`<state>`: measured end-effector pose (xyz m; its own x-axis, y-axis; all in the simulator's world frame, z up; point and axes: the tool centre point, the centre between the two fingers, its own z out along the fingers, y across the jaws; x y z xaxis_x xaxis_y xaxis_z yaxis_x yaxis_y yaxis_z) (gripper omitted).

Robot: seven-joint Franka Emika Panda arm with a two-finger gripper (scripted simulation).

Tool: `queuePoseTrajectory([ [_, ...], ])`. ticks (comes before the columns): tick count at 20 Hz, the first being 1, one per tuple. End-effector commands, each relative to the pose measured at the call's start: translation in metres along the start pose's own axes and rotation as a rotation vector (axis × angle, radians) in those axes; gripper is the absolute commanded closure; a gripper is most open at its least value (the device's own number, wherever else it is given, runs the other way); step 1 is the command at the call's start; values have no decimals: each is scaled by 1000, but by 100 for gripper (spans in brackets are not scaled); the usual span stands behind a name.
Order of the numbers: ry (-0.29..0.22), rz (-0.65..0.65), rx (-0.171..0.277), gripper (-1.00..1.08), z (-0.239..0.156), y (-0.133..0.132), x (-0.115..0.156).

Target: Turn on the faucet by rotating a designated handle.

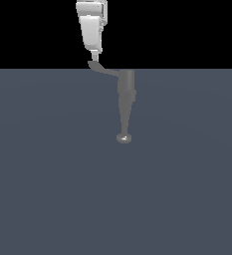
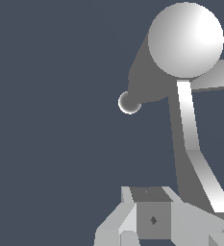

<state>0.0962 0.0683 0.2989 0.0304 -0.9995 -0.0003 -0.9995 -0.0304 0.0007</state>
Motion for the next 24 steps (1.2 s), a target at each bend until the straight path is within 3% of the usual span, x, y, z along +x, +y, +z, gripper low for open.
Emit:
queuePoseTrajectory([
  [1, 0, 0, 0, 108, 0, 6, 0],
  [24, 0, 0, 0, 108, 0, 64, 2],
])
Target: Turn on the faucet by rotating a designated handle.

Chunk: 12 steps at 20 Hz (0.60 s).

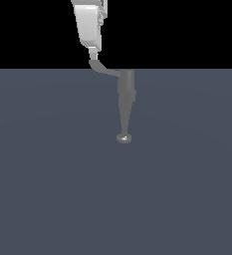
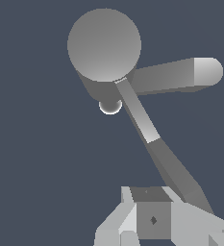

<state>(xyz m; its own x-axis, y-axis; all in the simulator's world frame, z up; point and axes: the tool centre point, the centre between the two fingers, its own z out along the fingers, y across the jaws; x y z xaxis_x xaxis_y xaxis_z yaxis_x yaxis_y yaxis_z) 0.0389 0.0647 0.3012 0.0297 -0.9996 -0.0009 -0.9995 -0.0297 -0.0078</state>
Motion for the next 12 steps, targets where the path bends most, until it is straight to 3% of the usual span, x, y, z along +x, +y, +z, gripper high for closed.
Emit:
queuePoseTrajectory([
  [1, 1, 0, -8, 108, 2, 9, 0],
  [12, 1, 1, -2, 108, 0, 29, 16],
])
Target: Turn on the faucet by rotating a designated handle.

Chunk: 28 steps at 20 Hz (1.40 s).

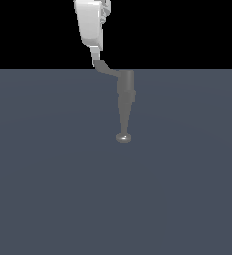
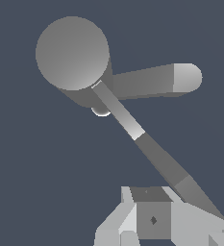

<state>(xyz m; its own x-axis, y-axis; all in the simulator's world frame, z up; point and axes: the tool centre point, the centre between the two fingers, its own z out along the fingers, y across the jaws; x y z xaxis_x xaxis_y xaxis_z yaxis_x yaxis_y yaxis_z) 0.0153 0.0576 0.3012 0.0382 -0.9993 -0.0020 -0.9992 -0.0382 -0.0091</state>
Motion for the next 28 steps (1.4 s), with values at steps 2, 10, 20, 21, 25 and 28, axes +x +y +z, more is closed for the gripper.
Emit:
queuePoseTrajectory([
  [2, 2, 9, -4, 108, 1, 11, 15],
  [10, 2, 9, -7, 108, 1, 33, 36],
  [20, 1, -1, -2, 108, -1, 49, 53],
  [21, 1, 0, -3, 108, 0, 49, 60],
  [25, 1, 3, -5, 108, 0, 50, 86],
  [28, 2, 5, -6, 108, 0, 51, 105],
])
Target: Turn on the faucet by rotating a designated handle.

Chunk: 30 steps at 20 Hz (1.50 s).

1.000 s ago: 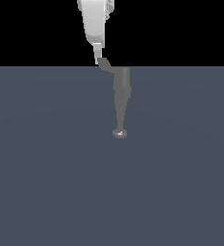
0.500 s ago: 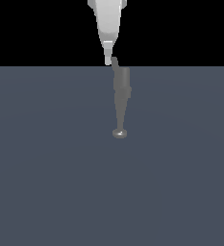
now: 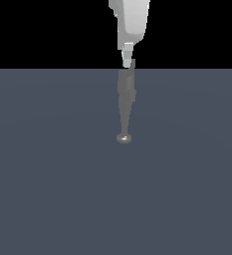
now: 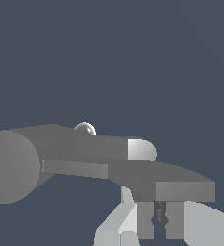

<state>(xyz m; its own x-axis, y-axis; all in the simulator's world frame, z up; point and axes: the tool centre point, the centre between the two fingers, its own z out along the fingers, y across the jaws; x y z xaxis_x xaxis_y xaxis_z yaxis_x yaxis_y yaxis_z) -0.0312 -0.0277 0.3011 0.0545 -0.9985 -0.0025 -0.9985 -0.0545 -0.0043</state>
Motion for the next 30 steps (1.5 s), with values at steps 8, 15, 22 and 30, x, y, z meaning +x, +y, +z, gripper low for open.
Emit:
queuePoseTrajectory([
  [8, -2, -12, 1, 108, 0, -1, 32],
  [15, -1, -4, 0, 108, 0, -14, 50],
  [22, 0, 4, -1, 108, 1, -27, 69],
  [30, 1, 12, -2, 108, 1, -40, 89],
])
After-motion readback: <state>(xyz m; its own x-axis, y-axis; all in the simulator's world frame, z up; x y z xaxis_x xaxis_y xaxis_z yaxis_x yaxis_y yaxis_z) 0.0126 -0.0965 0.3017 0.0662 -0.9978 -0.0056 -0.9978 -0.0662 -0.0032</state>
